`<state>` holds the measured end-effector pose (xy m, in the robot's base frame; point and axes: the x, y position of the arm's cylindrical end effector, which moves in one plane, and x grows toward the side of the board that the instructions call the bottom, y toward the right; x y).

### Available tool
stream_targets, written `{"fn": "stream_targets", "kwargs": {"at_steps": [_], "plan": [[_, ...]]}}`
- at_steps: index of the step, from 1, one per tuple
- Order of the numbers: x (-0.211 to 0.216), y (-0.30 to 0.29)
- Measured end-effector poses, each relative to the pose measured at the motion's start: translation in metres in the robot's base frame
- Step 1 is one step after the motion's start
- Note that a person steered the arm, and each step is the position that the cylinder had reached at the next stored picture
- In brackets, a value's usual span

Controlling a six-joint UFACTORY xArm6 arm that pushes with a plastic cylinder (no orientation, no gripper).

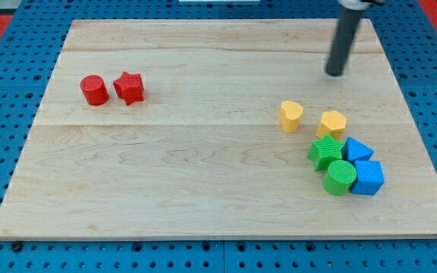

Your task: Move the yellow blocks towards the red blocks

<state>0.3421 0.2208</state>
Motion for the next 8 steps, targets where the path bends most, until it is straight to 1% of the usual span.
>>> {"fn": "stream_targets", "kwargs": {"at_steps": [1, 2, 3, 4, 8], "plan": [[0.039, 0.057], [0.073, 0.085], [0.102, 0.088], [0.127, 0.084], [0.132, -0.002]]}}
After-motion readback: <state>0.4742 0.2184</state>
